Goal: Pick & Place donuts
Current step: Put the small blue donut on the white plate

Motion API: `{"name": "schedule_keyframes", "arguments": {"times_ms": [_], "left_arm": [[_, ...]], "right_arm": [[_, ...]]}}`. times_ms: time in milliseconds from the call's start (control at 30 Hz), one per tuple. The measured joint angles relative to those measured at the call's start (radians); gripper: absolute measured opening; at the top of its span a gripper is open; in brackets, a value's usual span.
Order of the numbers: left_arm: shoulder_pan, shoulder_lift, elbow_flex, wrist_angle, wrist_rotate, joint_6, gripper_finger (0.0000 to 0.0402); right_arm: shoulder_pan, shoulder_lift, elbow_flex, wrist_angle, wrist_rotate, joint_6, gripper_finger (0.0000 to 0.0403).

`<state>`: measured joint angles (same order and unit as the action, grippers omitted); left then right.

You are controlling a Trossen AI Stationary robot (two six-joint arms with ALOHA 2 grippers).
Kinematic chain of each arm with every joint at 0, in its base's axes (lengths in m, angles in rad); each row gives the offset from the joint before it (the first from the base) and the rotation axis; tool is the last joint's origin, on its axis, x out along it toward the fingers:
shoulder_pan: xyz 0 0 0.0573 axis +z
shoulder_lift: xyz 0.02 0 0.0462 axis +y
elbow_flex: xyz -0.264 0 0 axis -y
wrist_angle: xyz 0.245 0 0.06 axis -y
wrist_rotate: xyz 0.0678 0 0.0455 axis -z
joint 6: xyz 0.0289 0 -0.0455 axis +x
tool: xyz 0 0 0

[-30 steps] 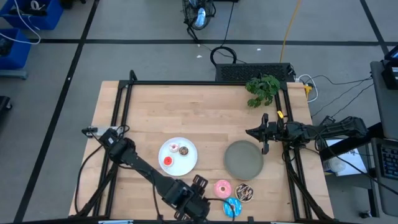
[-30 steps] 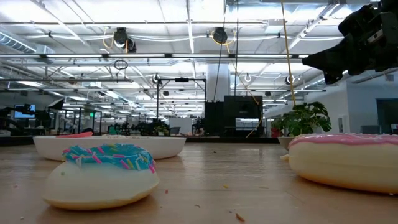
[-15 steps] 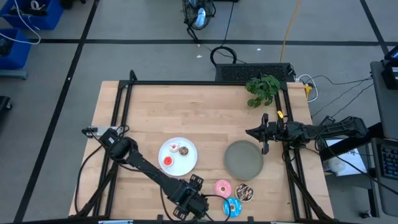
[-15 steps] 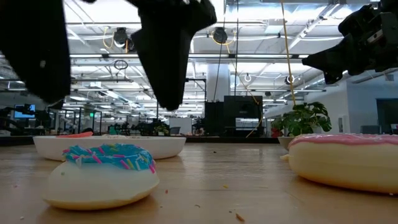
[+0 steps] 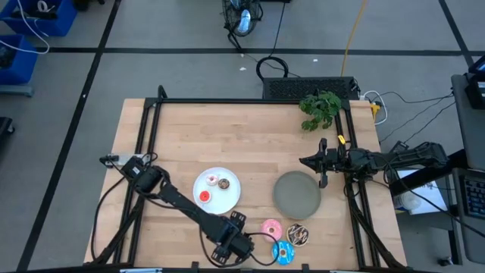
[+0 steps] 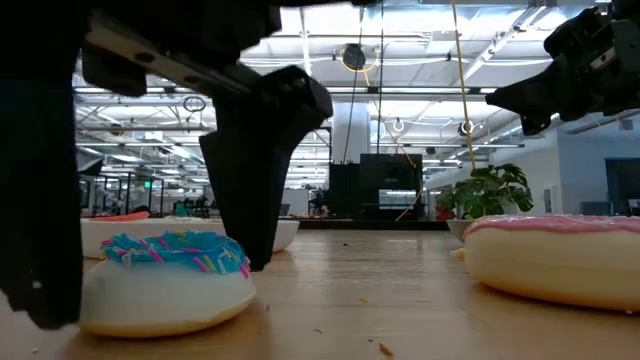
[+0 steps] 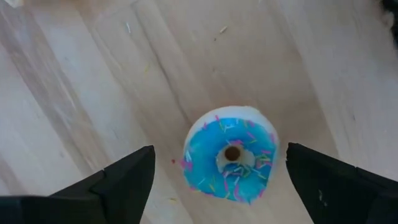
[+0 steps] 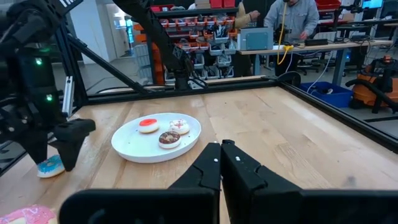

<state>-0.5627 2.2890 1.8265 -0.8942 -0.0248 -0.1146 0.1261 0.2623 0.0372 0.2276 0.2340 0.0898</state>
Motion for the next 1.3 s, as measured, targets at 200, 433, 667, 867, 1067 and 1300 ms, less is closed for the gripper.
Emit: {"name": "schedule_keyframes", "arguments": {"times_ms": [200, 433, 667, 867, 1067, 1300], "left_arm": [[0.013, 0.0, -0.027, 0.048, 0.044, 0.0, 0.0358], [0.016, -0.005, -0.053, 0.085, 0.077, -0.015, 0.0354], [0.017, -0.005, -0.054, 0.087, 0.095, -0.015, 0.0316], [0.017, -0.004, -0.054, 0.084, 0.098, 0.003, 0.0265], [0.015, 0.003, -0.012, 0.004, 0.112, 0.0, 0.02], [0.021, 0.004, 0.156, -0.148, 0.11, 0.008, 0.0154]], "right_arm": [[0.0, 0.0, 0.0, 0.0, 0.0, 0.0, 0.0], [0.0, 0.0, 0.0, 0.0, 0.0, 0.0, 0.0], [0.0, 0.0, 0.0, 0.0, 0.0, 0.002, 0.0], [0.0, 0.0, 0.0, 0.0, 0.0, 0.002, 0.0], [0.0, 0.0, 0.0, 0.0, 0.0, 0.002, 0.0], [0.0, 0.0, 0.0, 0.0, -0.002, 0.002, 0.0]]}}
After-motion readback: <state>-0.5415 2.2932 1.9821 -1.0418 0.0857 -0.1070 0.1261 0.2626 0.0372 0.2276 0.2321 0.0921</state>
